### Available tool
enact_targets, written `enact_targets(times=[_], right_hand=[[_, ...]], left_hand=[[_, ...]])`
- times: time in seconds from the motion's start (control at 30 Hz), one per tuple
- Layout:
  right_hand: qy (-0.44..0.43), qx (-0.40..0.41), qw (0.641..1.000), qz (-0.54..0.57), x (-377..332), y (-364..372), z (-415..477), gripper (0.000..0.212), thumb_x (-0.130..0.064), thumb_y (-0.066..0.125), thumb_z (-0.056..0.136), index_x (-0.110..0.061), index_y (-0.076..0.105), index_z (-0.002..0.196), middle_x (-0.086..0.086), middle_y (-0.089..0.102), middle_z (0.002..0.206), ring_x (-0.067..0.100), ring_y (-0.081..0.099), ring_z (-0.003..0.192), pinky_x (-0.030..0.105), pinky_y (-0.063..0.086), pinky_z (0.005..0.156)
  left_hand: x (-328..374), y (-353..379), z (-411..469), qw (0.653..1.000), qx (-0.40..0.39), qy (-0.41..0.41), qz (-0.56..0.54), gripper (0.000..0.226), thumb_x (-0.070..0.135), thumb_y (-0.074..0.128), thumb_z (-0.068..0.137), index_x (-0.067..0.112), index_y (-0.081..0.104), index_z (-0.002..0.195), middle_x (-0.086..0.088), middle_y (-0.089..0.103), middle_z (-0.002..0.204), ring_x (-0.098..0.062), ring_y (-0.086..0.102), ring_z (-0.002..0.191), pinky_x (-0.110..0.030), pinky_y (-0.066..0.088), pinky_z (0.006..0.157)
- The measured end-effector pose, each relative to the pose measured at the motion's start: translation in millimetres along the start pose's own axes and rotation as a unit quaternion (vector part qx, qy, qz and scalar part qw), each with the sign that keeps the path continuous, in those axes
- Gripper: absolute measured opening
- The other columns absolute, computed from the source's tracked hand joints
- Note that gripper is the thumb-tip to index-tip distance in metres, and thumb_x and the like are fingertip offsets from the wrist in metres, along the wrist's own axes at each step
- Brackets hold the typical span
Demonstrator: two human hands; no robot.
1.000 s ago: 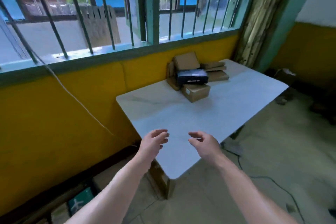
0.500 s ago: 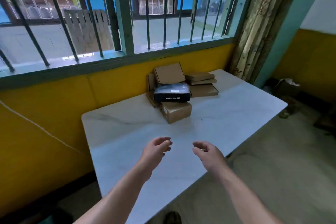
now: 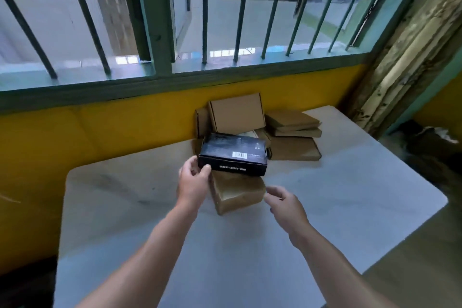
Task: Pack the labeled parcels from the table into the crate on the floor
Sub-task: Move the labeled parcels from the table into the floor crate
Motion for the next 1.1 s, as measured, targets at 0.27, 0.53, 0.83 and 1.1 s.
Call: enact_targets(times=[0.27, 0.53, 0.83, 1.1], right_hand=[[0.018, -0.009, 0.999, 0.05, -20.3, -4.3, 97.2, 0.055, -0.026, 0.055, 0.096, -0.019, 0.039, 0.148, 0.001, 0.043, 0.15, 0.024, 0.044, 0.133, 0.038, 0.037, 0.109], [0.046, -0.104, 0.989, 0.096, -25.5, -19.5, 158.3, 0.039, -0.036, 0.057, 0.095, -0.016, 0.056, 0.129, 0.004, 0.061, 0.126, 0.026, 0.056, 0.119, 0.047, 0.042, 0.107], [0.025, -0.161, 0.968, 0.189, -24.5, -38.9, 173.5, 0.019, -0.033, 0.055, 0.097, -0.017, 0.058, 0.108, 0.004, 0.068, 0.107, 0.014, 0.065, 0.094, 0.027, 0.05, 0.069], [0.059, -0.188, 0.936, 0.292, -27.2, -36.8, 157.7, 0.031, -0.045, 0.051, 0.097, -0.022, 0.07, 0.104, -0.004, 0.077, 0.092, 0.017, 0.064, 0.107, 0.037, 0.05, 0.095]], left_hand=[[0.4, 26.7, 61.9, 0.994, 0.013, -0.073, 0.076, 0.069, 0.036, 0.059, 0.096, 0.02, 0.027, 0.154, -0.008, 0.034, 0.156, -0.028, 0.036, 0.141, -0.041, 0.032, 0.115], [4.1, 35.3, 49.1, 0.991, 0.054, -0.106, 0.059, 0.027, 0.035, 0.055, 0.099, 0.014, 0.054, 0.117, -0.009, 0.061, 0.123, -0.024, 0.058, 0.112, -0.04, 0.047, 0.102], [-6.2, 48.4, 14.2, 0.987, 0.072, -0.122, -0.073, 0.045, 0.004, 0.054, 0.097, 0.01, 0.043, 0.141, -0.008, 0.06, 0.128, -0.022, 0.059, 0.115, -0.029, 0.05, 0.094], [6.9, 36.6, -23.3, 0.969, 0.136, 0.003, -0.204, 0.037, -0.008, 0.041, 0.098, 0.015, 0.058, 0.12, -0.007, 0.069, 0.118, -0.019, 0.062, 0.114, -0.025, 0.054, 0.084]])
Point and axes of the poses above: each hand's wrist, its own z-axis towards the middle knuckle, its own y-axis out of the palm, x = y × z, the point moved 2 cm from there along z, towards the middle knuckle
